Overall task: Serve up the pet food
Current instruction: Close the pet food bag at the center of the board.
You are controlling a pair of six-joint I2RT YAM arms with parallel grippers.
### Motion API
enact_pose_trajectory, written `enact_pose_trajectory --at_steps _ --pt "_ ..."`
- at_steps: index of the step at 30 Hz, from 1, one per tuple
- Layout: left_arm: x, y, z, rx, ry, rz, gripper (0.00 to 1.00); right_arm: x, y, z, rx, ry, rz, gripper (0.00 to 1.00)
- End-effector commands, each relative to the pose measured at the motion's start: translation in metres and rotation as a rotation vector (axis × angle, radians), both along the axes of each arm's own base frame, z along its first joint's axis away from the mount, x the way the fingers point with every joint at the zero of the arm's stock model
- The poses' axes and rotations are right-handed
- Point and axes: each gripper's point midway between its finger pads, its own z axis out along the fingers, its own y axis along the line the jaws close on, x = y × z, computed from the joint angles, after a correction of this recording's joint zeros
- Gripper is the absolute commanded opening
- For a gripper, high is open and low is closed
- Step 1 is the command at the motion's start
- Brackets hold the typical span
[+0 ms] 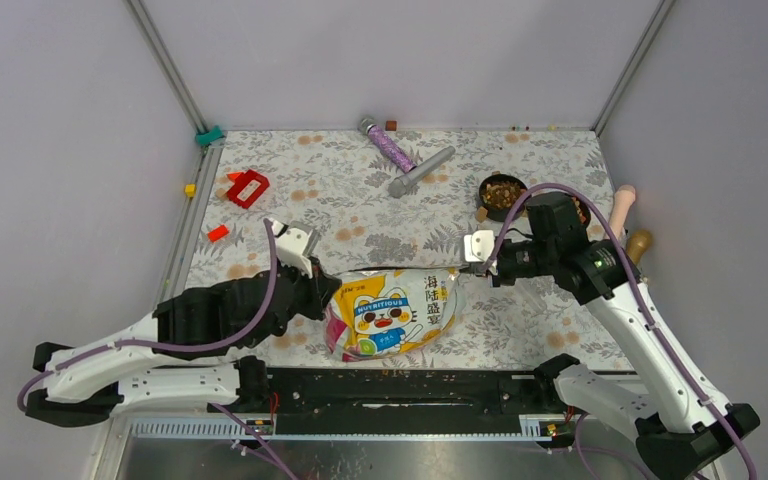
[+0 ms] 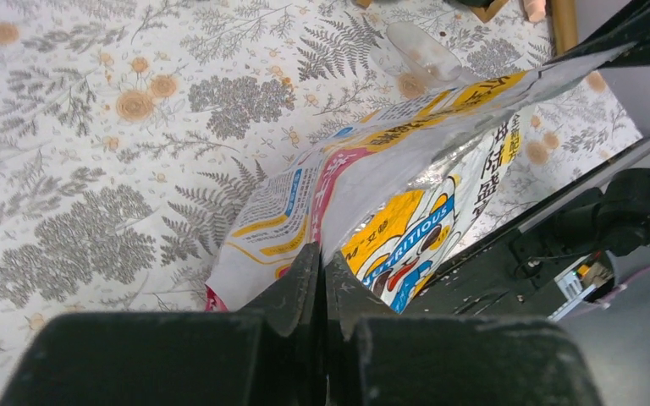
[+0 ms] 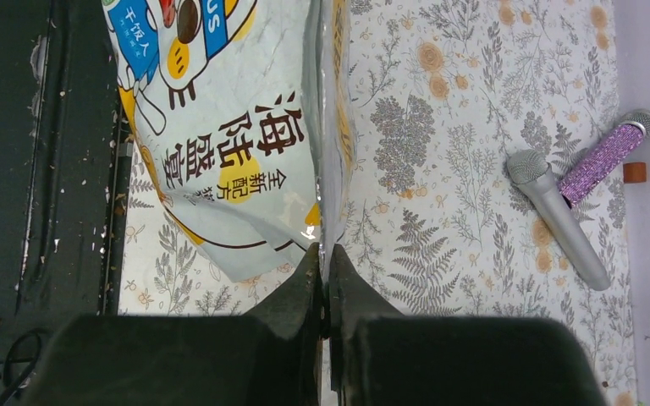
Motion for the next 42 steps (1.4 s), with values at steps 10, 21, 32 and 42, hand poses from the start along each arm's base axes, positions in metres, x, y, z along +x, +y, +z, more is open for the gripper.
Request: enact_pose_trajectory --at_steps 10,21,32,42 --pt "-0.016 -0.008 0.054 -0.045 -0.386 -0.349 0.0 0.009 -0.008 0.019 -0.017 -0.041 -0.002 0.29" --pt "-0.064 -0.024 0.031 0.05 -0.339 -0.704 0.0 -0.001 0.037 0.06 0.108 -0.097 0.107 0.66" --pt "-0.071 -0.033 0.01 0.14 -0.264 -0.783 0.0 -0.007 0.022 0.02 -0.113 -0.068 0.145 0.69" --pt "-0.064 -0.012 0.022 0.09 -0.326 -0.694 0.0 -0.01 0.021 0.022 -0.092 -0.079 0.125 0.4"
